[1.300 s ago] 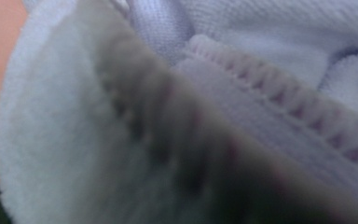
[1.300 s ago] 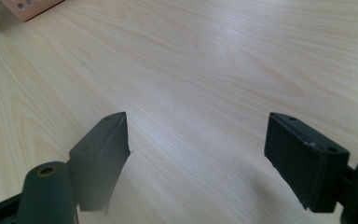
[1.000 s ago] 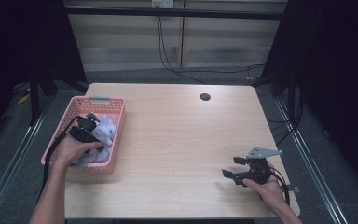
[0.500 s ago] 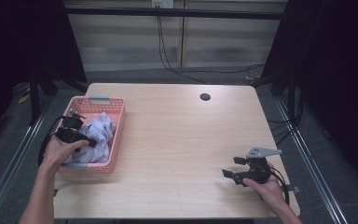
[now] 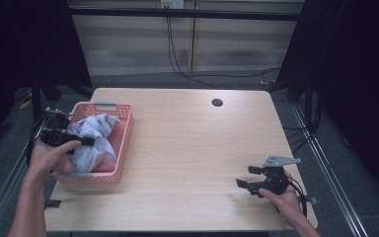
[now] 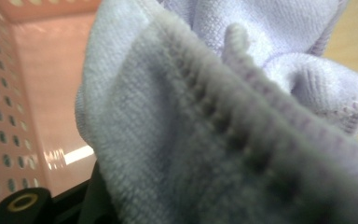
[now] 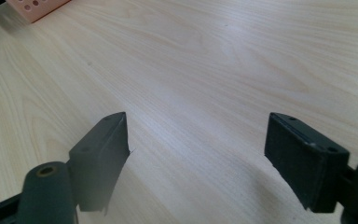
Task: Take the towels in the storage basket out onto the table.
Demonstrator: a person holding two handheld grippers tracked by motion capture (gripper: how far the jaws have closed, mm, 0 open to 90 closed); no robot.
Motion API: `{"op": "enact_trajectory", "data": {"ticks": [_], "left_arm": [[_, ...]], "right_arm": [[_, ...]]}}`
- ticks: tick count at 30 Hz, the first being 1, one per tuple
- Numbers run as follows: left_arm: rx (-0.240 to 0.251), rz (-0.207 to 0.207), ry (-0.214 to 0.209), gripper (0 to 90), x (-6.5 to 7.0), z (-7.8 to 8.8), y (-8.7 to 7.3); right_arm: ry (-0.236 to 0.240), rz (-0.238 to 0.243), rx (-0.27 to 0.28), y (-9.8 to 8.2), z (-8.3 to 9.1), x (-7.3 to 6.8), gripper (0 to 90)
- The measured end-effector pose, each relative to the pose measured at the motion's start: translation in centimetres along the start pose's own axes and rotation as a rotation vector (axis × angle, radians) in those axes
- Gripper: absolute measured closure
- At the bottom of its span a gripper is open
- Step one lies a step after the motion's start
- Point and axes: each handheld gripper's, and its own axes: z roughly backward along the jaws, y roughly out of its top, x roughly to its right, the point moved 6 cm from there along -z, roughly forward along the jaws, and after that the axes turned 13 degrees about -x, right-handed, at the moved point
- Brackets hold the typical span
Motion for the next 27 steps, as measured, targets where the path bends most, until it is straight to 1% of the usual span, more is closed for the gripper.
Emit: {"op": "enact_trajectory", "data": {"ticks": [1, 2, 3, 8, 9, 10, 15, 17, 20, 23, 24, 25, 27], "left_arm": [[0.004, -0.006, 0.0, 52.9, 0.0, 0.2, 0.0], [0.017, 0.001, 0.003, 52.8, 0.1, 0.4, 0.1], [0.019, -0.005, 0.005, 52.8, 0.0, 0.7, 0.1], [0.053, -0.006, 0.01, 52.4, 0.0, 1.8, 0.1], [0.065, 0.001, 0.01, 52.4, -0.1, 2.0, 0.2], [0.061, -0.004, 0.01, 52.3, -0.1, 2.3, 0.1], [0.072, -0.007, 0.02, 52.4, 0.0, 3.3, 0.1], [0.085, -0.02, 0.0, 52.4, 0.2, 3.7, 0.2], [0.097, -0.041, -0.016, 52.3, 0.7, 4.1, 0.3], [0.097, -0.059, -0.005, 52.4, 1.0, 4.6, 0.3], [0.098, -0.062, -0.008, 52.4, 1.1, 4.8, 0.3], [0.11, -0.057, -0.009, 52.4, 1.3, 4.9, 0.4], [0.122, -0.063, -0.012, 52.4, 1.5, 5.3, 0.5]], "right_arm": [[0.0, -0.004, 0.0, 0.0, 0.0, 0.0, 20.6], [0.001, -0.003, -0.001, 0.0, 0.0, 0.1, 20.6], [0.001, -0.004, -0.001, 0.0, 0.0, 0.0, 20.6], [0.005, -0.002, -0.005, 0.0, 0.0, 0.0, 20.6], [0.004, -0.002, -0.004, 0.0, 0.0, 0.0, 20.4], [0.005, -0.001, -0.004, 0.0, 0.0, 0.0, 20.1], [0.008, -0.002, -0.008, -0.1, 0.0, 0.0, 20.2], [0.008, -0.004, -0.006, 0.0, 0.0, 0.0, 20.2], [0.009, -0.002, -0.004, 0.0, 0.1, 0.0, 20.2], [0.004, -0.005, -0.007, -0.1, 0.1, 0.1, 20.2], [0.003, -0.006, -0.006, -0.1, 0.1, 0.2, 20.2], [0.003, -0.006, -0.004, 0.0, 0.2, 0.2, 20.1], [0.002, -0.01, -0.004, -0.1, 0.2, 0.2, 19.8]]}}
